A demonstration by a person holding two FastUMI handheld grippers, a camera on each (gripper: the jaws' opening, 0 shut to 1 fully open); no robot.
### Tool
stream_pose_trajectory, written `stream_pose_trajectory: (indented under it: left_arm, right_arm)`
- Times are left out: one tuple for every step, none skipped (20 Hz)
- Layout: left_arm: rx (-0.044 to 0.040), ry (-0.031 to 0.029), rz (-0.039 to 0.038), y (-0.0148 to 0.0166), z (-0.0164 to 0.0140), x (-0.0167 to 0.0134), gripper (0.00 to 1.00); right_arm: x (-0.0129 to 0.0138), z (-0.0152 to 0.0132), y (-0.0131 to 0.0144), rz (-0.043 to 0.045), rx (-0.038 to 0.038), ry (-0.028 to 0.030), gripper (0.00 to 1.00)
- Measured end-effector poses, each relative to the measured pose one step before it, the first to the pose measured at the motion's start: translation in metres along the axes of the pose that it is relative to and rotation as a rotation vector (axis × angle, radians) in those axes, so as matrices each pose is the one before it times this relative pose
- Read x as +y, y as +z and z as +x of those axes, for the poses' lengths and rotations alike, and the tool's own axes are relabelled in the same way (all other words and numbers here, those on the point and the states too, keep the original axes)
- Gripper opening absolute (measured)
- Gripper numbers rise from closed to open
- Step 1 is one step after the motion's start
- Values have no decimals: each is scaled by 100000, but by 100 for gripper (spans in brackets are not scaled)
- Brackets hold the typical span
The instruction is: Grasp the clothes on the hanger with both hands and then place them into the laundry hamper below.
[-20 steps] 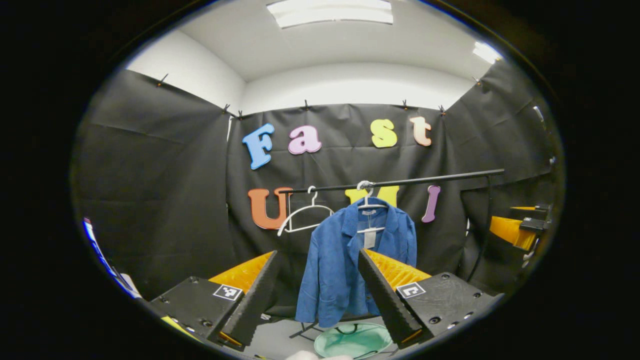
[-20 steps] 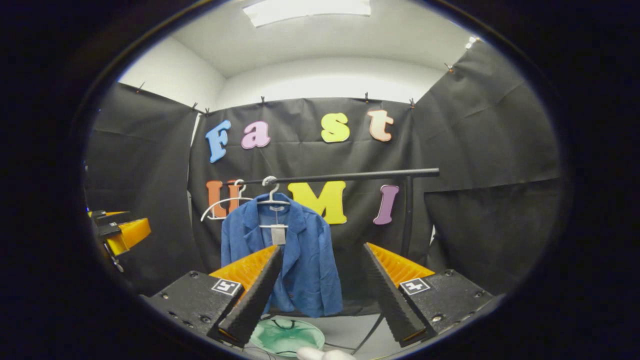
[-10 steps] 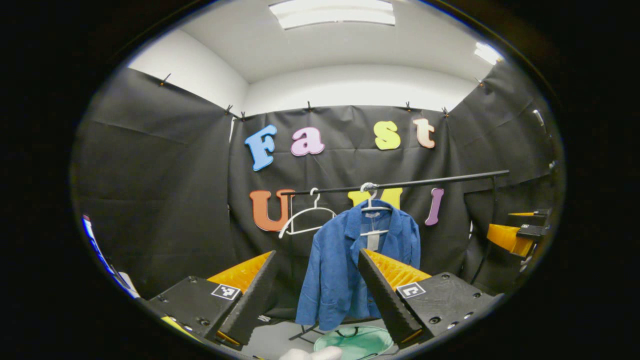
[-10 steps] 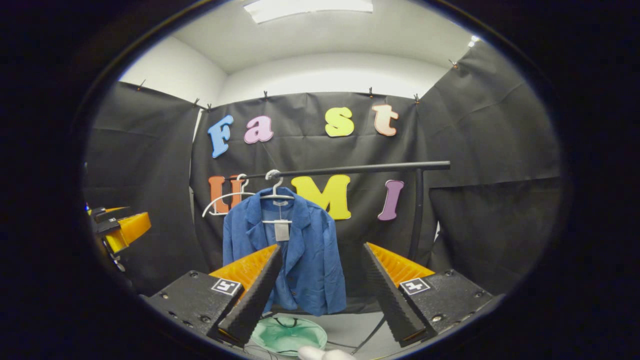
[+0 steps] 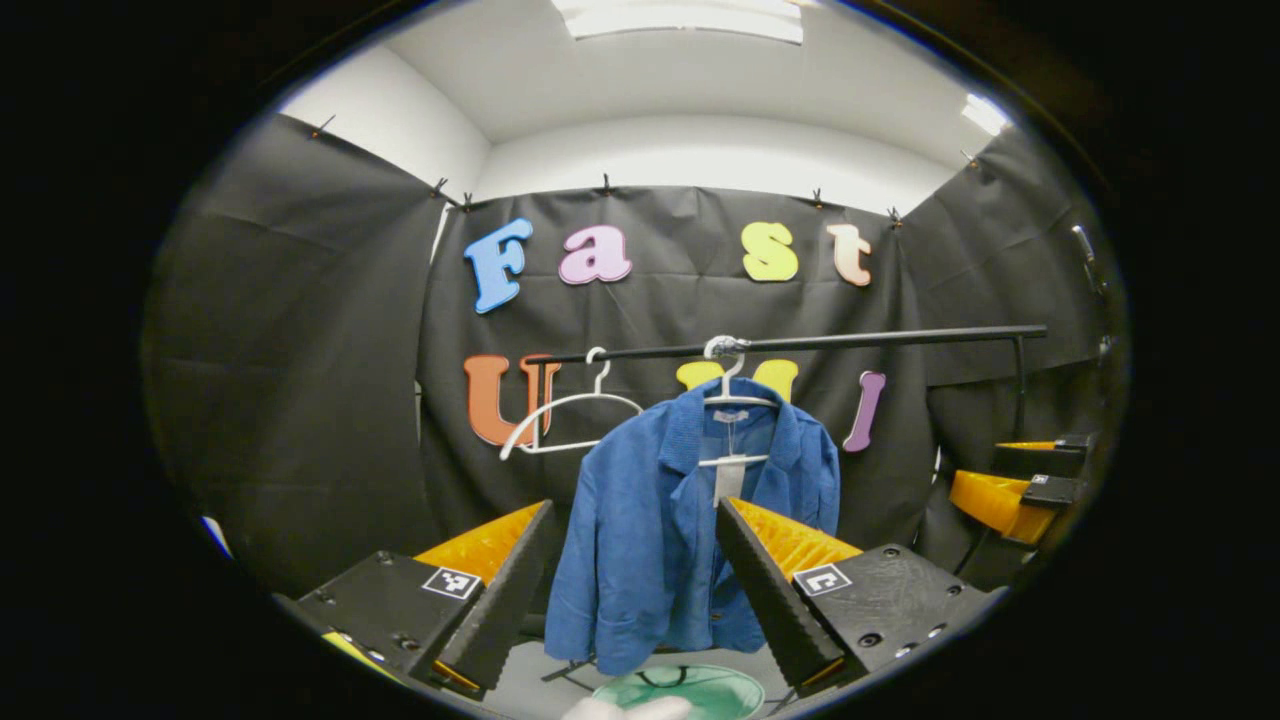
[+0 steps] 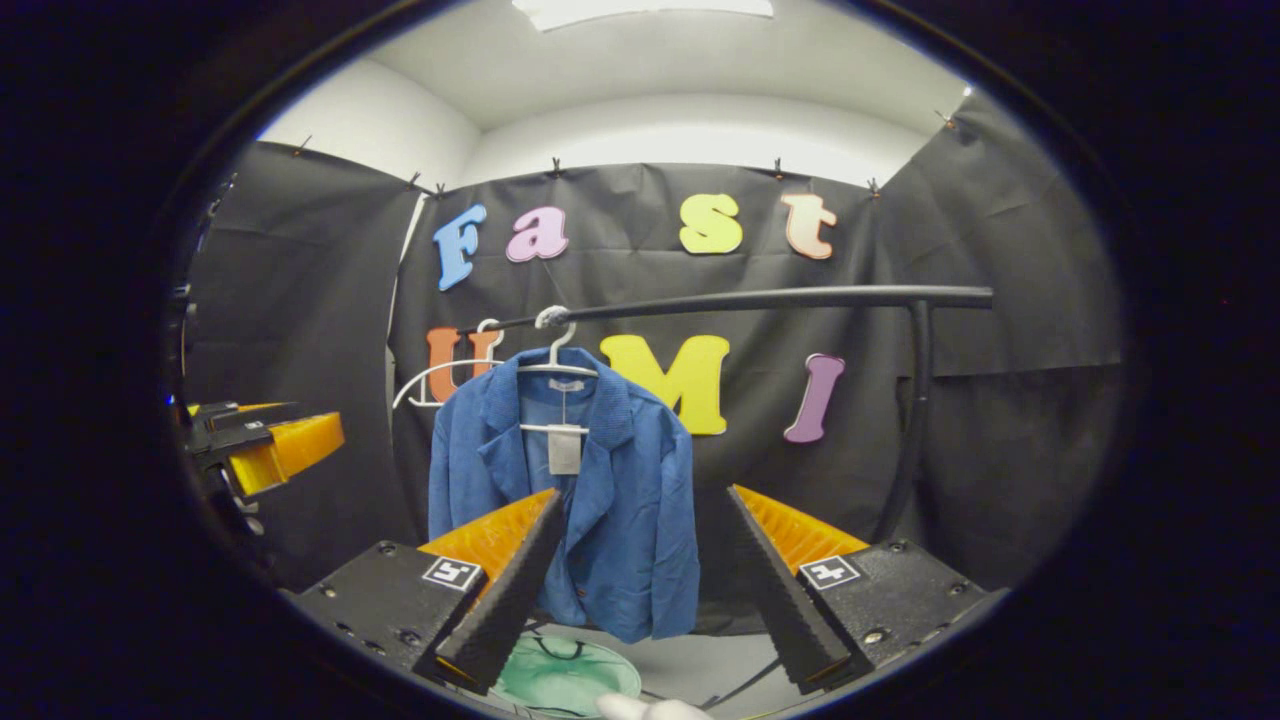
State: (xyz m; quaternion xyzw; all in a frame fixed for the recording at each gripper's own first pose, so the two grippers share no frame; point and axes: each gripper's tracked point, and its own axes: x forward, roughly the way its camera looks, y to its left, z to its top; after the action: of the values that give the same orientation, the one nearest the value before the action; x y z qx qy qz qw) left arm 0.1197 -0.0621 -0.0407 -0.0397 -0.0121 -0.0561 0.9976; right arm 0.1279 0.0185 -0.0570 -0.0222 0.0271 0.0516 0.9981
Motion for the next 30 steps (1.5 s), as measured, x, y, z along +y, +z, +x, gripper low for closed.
stream_pose_trajectory:
  left_arm:
    - [220,594,-224,-634,1224,-102,100]
    - [561,551,-245,-782,1152,-57,98]
    - [-731,152,822,-498,1377,-96,100]
    - [-1230,658,1060,-397,1188,71,100]
    - [-1056,159,920,-562,1151,-126,100]
    - [-883,-1137,812,-502,1263,-318,100]
    - [-977,-107,130,-556,1159,-232,100]
    - [216,544,85,-615,1240,91,100]
    - [467,-10,-364,-607,1186,-189,100]
    - [829,88,-826,-581,1114,-185,100]
    - [420,-640,-976,-462,1103,-311,100]
    - [-39,-253,-694,-391,1059,-403,100]
    - [366,396,-961,-386,1014,-118,99]
    - [1246,-994,-837,-608,784,-436,98]
    - [381,-34,-106,-324,760,-249,98]
    - [279,-337,268,-185,620,-331,96]
    - [147,173,615,-115,608,-311,96]
    - [428,-233,-182,-76,793,-529,100]
    - [-247,-983,-394,44,668,-567,100]
    - [-398,-386,108,136,522,-402,100]
    - [203,-468,62,142,556,-288,100]
    - [144,-925,-320,78,369,-412,100]
    - [-582,-1213,-154,191,314,-531,100]
    - [-585,-272,678,169,375,-301,100]
    - [109,373,1037,-98,385,2,100]
    - [700,727,940,-186,313,18,100]
    - [729,568,308,-189,281,-69,100]
    - [250,815,-68,-147,327,29,100]
    - [315,-102,10,-129,259,-132,100]
    - [512,-28,104,-137,280,-73,100]
  right_arm:
    - [-12,1395,-280,189,426,1291,100]
    - [58,1420,-299,-366,54,1090,100]
    - [-32,1448,-235,-948,77,746,100]
    - [143,1479,-308,-554,140,1639,100]
    - [348,1469,-211,-245,197,2433,100]
    - [156,1483,-538,-137,828,1590,100]
    - [39,1541,-331,-310,756,1517,100]
    - [-63,1506,-480,-507,962,781,100]
    - [-57,1443,-434,-303,1405,665,100]
    - [201,1317,-540,640,1091,1353,100]
    - [256,1538,-322,789,960,1613,100]
    - [12,1318,-348,13,924,1073,100]
    - [-37,1371,-203,324,677,844,100]
    - [117,1284,-246,486,1268,1061,100]
    - [69,1227,-134,544,659,1091,100]
    - [18,949,-116,1001,726,777,100]
    - [120,765,43,1164,266,1785,100]
    - [5,824,-17,573,330,769,100]
    - [-224,746,6,-115,462,125,100]
    - [-129,652,-90,20,256,374,100]
    - [-100,573,-137,212,760,784,99]
    - [-150,343,-192,352,655,688,97]
    - [-199,279,14,421,175,285,95]
    - [-231,336,-118,231,4,136,94]
    - [-282,411,-191,-132,520,-17,90]
    - [26,311,-209,-157,290,502,88]
    - [5,385,-183,-146,1184,385,86]
    - [186,365,-191,306,296,899,86]
    - [257,371,28,345,230,887,85]
    - [278,293,27,65,-49,569,83]
